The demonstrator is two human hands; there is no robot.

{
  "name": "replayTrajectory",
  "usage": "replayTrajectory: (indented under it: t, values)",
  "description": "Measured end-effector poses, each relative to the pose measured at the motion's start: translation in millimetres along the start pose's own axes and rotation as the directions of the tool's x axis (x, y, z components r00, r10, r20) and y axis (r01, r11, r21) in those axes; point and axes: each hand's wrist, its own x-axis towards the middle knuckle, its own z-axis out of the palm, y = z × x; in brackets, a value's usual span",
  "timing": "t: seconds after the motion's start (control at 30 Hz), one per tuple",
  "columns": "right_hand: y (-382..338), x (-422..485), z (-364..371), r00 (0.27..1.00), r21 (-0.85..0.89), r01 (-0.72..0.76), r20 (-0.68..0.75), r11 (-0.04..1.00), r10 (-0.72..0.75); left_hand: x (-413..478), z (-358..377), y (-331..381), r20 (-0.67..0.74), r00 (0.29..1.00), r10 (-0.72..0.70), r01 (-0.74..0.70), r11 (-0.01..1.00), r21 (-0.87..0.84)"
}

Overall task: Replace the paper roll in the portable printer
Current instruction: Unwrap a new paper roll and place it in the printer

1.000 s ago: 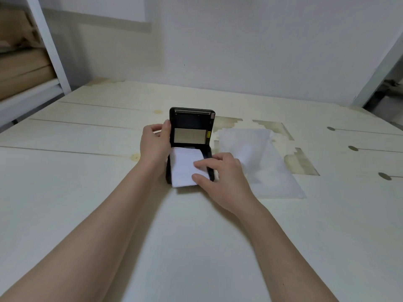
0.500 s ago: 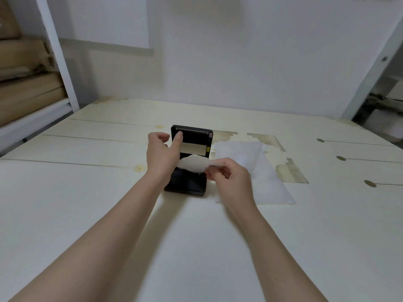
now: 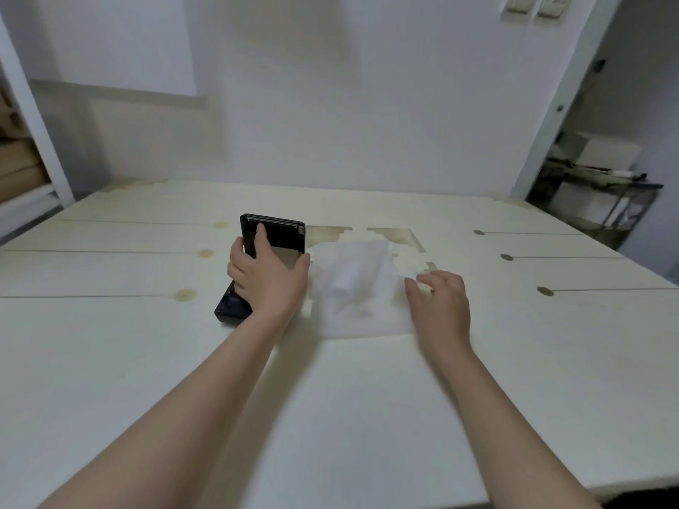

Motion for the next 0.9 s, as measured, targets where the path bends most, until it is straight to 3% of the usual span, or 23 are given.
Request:
replayTrajectory:
  t: [0.2,0.33,0.4,0.47,0.53,0.6,0.67,0.7,0.8,0.9]
  values:
    - [27,-2,-9,0.975,-0.276,-0.069,0.183,0.959,0.122,-20,18,6,-0.035,0.999,0.006,0.000,0.989,0.146]
    - [37,-2,-16,0.973,-0.404,-0.067,0.178,0.912,0.150,-36,24,10,-0.178,0.965,0.195,-0.167,0.973,0.161]
    - [39,-2,-19,0.971,-0.426,-0.082,0.169,0.901,0.169,-39,26,8,-0.012,0.911,0.412,-0.404,0.898,0.175]
    - [38,-1,-19,0.990,-0.386,-0.041,0.106,0.921,0.088,-42,27,7,0.338,0.779,0.528,-0.562,0.827,0.001]
    - [33,-3,-19,0.992,-0.230,0.120,0.061,0.966,-0.109,-49,31,6,0.616,0.583,0.529,-0.688,0.725,0.028]
    - [25,-6,-20,0.960,-0.107,0.231,0.189,0.967,-0.208,-54,40,3,0.704,0.515,0.489,-0.787,0.595,0.162]
    - [21,-9,-23,0.918,-0.208,0.192,0.383,0.959,-0.101,-56,44,1,0.686,0.526,0.502,-0.808,0.546,0.220]
    - [23,-8,-24,0.913,-0.295,0.160,0.407,0.942,-0.028,-54,45,0,0.667,0.545,0.509,-0.802,0.548,0.237]
    - [30,-6,-28,0.943,-0.370,0.023,0.315,0.929,0.102,-51,45,0,0.583,0.637,0.504,-0.744,0.601,0.294]
    - [36,-8,-29,0.971,-0.182,0.014,0.237,0.983,0.030,-49,42,3,0.519,0.722,0.457,-0.645,0.716,0.267]
